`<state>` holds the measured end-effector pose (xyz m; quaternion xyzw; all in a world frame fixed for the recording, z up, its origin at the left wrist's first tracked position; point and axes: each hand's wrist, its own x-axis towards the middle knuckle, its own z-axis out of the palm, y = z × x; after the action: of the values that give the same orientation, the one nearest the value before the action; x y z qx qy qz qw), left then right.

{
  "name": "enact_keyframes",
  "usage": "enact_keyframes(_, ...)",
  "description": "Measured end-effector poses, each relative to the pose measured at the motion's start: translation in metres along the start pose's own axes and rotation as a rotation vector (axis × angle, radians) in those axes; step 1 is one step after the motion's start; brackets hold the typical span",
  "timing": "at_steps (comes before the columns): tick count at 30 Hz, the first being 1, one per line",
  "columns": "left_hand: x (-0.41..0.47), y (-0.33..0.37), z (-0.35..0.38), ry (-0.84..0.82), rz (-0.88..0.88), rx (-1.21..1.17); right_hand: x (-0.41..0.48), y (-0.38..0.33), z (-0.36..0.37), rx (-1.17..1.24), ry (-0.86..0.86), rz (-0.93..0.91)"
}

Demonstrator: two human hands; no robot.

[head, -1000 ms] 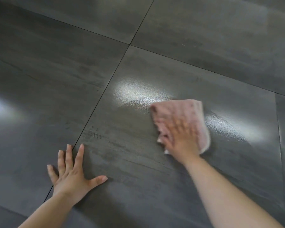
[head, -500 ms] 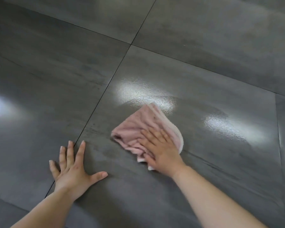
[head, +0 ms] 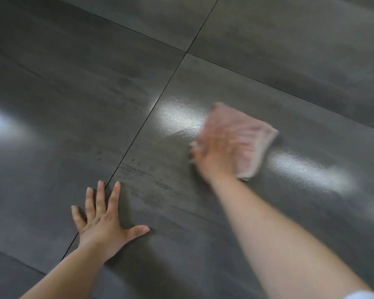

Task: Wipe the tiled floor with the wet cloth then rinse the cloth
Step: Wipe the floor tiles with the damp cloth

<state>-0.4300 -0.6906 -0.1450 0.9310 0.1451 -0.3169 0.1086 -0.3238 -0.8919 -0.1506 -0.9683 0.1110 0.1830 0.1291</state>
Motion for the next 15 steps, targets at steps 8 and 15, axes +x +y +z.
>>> enact_keyframes(8,-0.001,0.000,0.005,0.089,0.018,-0.084,-0.013,0.023,0.009,-0.107,0.009,-0.552)
enact_keyframes(15,-0.001,0.001,0.003,0.100,0.031,-0.047,-0.070,0.207,-0.028,-0.036,0.139,0.187)
